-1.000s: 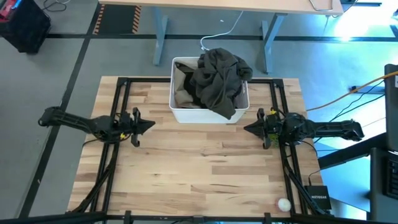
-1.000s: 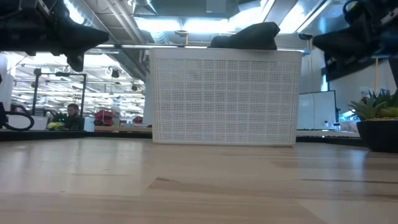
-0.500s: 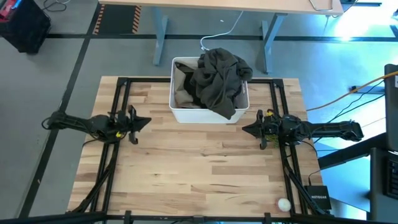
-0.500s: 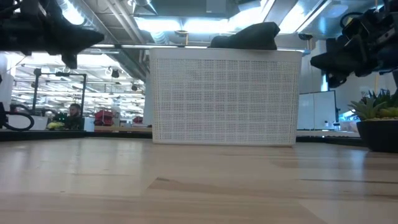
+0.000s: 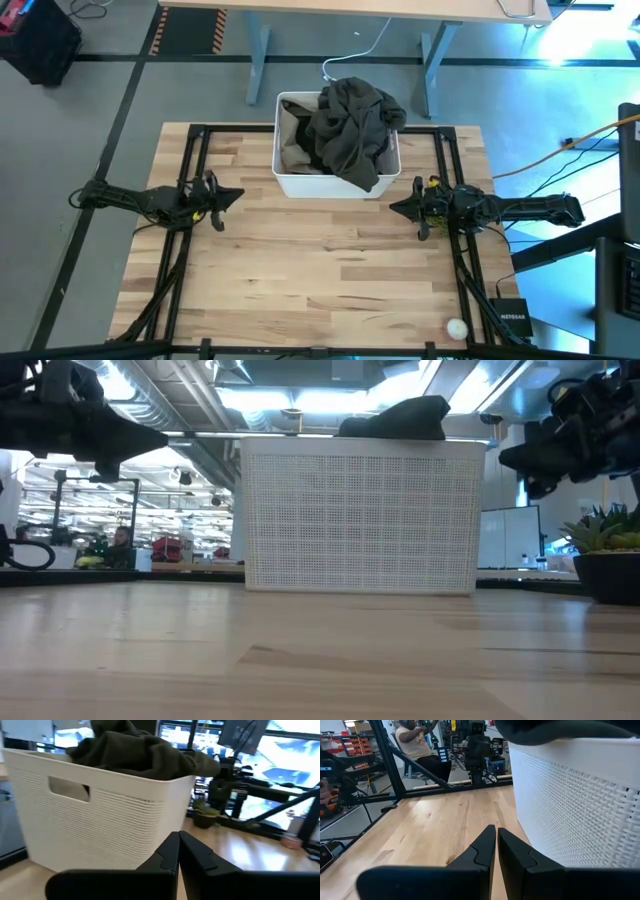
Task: Sort clothes
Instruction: Return to Home Position
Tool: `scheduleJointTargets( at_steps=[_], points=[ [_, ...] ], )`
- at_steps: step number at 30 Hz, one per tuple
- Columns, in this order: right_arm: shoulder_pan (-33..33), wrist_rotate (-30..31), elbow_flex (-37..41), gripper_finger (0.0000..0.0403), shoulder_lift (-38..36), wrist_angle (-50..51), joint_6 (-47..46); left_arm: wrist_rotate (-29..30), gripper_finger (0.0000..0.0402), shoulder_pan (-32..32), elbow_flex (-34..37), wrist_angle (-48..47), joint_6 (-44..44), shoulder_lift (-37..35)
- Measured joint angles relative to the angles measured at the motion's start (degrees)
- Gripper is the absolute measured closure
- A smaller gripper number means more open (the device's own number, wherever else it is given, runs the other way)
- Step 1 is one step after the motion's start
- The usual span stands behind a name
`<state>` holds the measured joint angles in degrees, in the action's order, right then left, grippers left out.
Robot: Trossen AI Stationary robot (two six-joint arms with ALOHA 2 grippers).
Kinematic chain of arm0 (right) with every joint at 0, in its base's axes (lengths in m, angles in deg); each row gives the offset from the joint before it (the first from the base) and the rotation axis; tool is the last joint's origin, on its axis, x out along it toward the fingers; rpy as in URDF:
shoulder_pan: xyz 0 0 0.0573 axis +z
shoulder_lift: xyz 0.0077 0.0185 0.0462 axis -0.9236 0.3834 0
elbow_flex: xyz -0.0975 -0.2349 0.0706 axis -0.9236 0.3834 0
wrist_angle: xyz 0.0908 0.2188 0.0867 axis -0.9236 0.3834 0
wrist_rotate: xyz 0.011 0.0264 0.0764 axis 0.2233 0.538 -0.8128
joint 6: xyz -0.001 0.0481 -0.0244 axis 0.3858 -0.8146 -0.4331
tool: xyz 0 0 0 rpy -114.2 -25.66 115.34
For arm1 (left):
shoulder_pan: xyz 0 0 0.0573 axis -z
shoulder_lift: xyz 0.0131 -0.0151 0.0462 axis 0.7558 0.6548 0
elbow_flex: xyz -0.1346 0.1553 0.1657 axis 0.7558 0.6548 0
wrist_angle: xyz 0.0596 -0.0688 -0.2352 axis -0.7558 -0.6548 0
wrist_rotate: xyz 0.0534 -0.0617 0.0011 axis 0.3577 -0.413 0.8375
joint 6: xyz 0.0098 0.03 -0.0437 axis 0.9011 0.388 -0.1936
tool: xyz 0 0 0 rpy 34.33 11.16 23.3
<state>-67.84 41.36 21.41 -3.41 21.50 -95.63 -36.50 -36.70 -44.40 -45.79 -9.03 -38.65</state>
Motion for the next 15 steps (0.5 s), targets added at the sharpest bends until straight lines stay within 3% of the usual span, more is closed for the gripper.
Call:
scheduleJointTargets(
  at_steps=[6,11,15],
  points=[
    [0.0,-0.02,0.02,0.037,0.0,-1.96,-0.52,-6.21,0.0398,-0.02,0.09,0.07,-0.86,0.0],
    [0.0,1.31,0.02,0.037,0.0,-0.54,-0.17,-2.0,0.0398,-0.22,0.09,0.2,0.8,0.0],
    [0.0,1.56,0.02,0.037,0.02,2.14,-0.17,-1.94,0.0398,-0.2,0.09,0.2,-0.23,0.0]
  ],
)
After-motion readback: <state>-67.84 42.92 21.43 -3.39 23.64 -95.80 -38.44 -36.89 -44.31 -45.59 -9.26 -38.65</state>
